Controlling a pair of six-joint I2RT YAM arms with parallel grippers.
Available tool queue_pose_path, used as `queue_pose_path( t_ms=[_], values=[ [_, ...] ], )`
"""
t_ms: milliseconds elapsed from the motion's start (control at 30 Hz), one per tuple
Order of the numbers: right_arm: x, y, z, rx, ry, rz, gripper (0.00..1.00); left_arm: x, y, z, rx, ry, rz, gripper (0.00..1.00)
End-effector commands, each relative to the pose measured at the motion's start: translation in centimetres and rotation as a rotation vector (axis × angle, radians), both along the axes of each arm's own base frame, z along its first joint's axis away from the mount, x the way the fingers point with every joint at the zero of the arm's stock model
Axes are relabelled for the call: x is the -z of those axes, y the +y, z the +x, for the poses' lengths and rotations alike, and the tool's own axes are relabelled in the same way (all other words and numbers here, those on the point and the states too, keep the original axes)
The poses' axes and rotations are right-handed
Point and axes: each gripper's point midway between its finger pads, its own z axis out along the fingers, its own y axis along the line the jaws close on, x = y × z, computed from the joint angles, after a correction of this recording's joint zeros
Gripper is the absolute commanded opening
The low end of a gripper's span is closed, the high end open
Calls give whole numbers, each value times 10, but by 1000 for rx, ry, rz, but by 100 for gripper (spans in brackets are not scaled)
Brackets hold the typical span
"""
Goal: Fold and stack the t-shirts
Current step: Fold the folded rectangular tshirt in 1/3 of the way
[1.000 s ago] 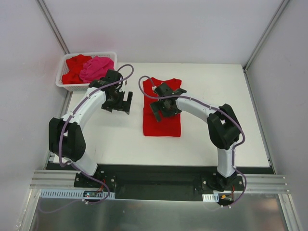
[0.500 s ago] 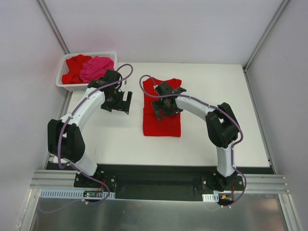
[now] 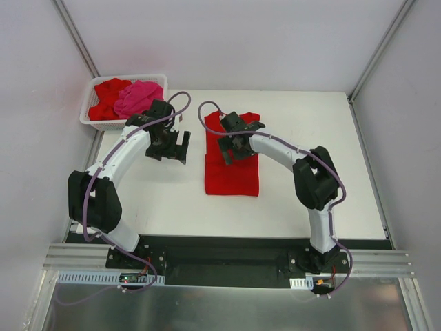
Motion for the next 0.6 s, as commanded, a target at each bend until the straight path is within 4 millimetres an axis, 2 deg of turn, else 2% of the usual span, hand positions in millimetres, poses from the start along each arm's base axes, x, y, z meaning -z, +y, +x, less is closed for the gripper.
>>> queue_pose_path(
  t_ms=[0,233,467,567],
  values=[
    [-4,6,12,26,-25,-12,96,-6,0,-9,18,1,-13,99],
    [4,9,19,40,-23,-28,96,-5,-3,-10,26,7,-30,99],
    [0,5,30,69,-55,-67,96,-3,-6,-12,33,19,-37,99],
    [-7,3,34,78,-82,-75,96,-1,-7,-13,37,27,-42,99]
  ],
)
